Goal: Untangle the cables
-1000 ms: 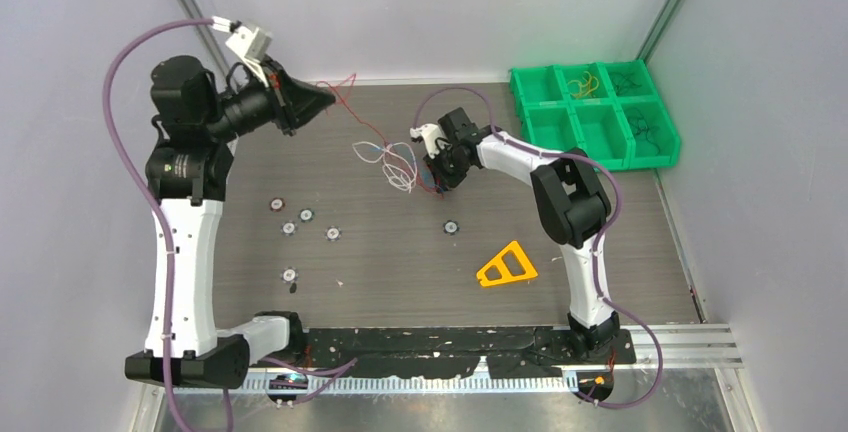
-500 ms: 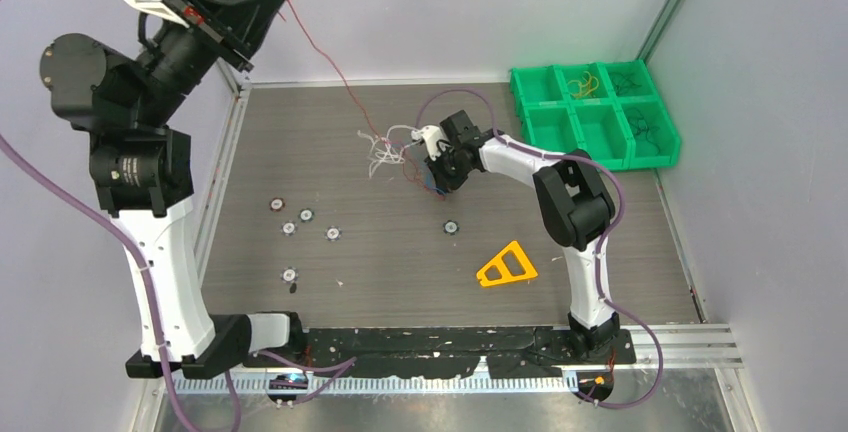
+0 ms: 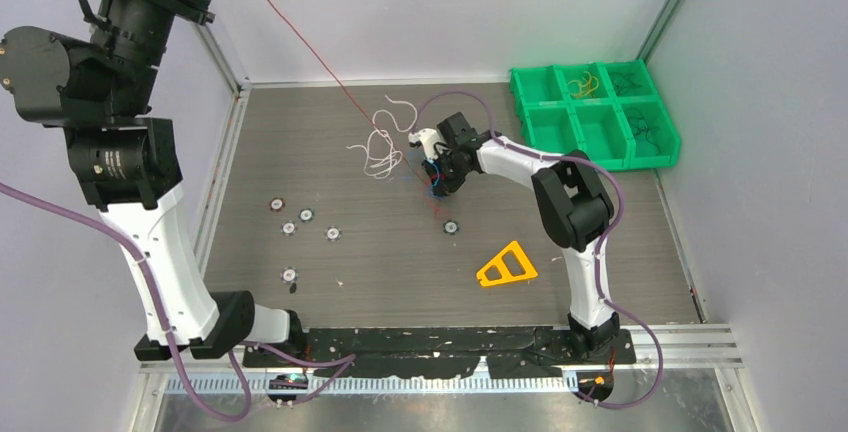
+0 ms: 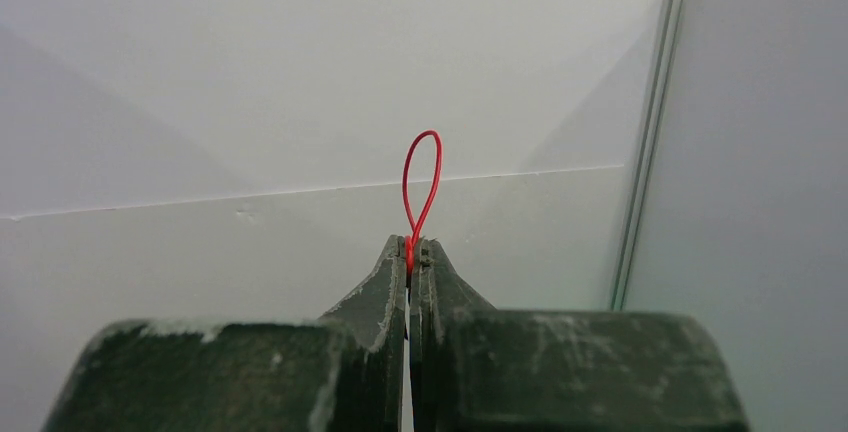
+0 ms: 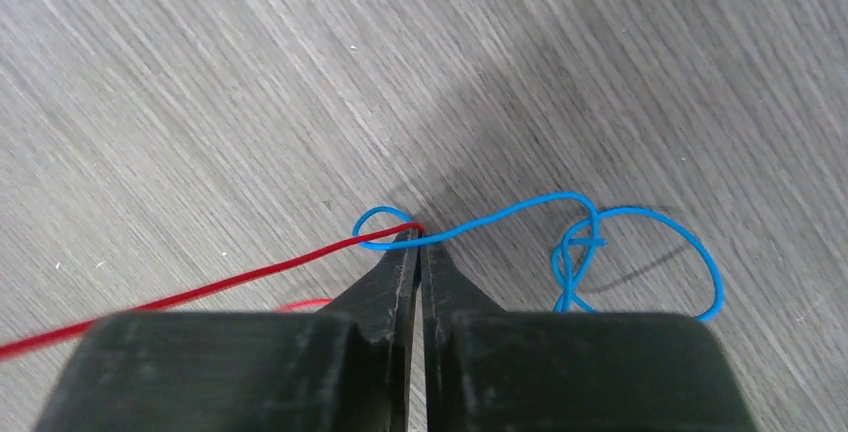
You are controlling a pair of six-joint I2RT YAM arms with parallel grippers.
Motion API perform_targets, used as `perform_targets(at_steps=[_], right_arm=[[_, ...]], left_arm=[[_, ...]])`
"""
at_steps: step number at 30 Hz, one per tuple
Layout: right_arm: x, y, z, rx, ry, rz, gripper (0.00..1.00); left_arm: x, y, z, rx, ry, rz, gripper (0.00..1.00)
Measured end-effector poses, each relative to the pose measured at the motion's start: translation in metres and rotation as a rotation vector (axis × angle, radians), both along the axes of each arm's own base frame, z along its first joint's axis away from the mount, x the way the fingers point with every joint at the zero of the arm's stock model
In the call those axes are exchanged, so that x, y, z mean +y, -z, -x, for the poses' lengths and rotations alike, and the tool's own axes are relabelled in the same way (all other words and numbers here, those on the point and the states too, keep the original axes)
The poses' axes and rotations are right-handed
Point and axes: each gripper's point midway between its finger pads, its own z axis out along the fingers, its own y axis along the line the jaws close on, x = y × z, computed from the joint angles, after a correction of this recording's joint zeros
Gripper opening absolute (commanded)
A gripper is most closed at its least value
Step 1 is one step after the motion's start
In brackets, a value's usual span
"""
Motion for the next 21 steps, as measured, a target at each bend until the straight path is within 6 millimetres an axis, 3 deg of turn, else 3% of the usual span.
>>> perform_targets(at_steps=[3,5,8,11,15,17,21], right_arm=[[0.001,-0.003,0.007,0.022,-0.027,-0.012,0.52],[-0.002,-0.008,0.015,0.038,-0.058,-0.021,0.68],[-0.006,-0.033,0.025,0.03,-0.121,-0.05,0.82],[0.0,-0.086,0.027,-0.049,-0.197,-0.116,0.85],[0.016,-0.177,0.018,-0.219,-0.275,-0.247,0.86],[0.022,-0.209,0.019,-0.273,-0.3,-0.303,0.86],[0.03,-0.243,0.03,-0.298,-0.32,-0.394,0.92]], left_arm=[[-0.003,0.001,0.003,-0.01,0.022,0.0,0.0],[-0.01,0.007,0.006,0.0,0.07,0.0,0.0],[-0.02,0.023,0.006,0.041,0.147,0.002,0.0],[-0.027,0.04,-0.002,0.092,0.203,0.011,0.0],[-0.032,0.062,-0.018,0.167,0.247,0.029,0.0],[-0.033,0.071,-0.024,0.194,0.26,0.032,0.0],[-0.037,0.092,-0.031,0.254,0.288,0.032,0.0]])
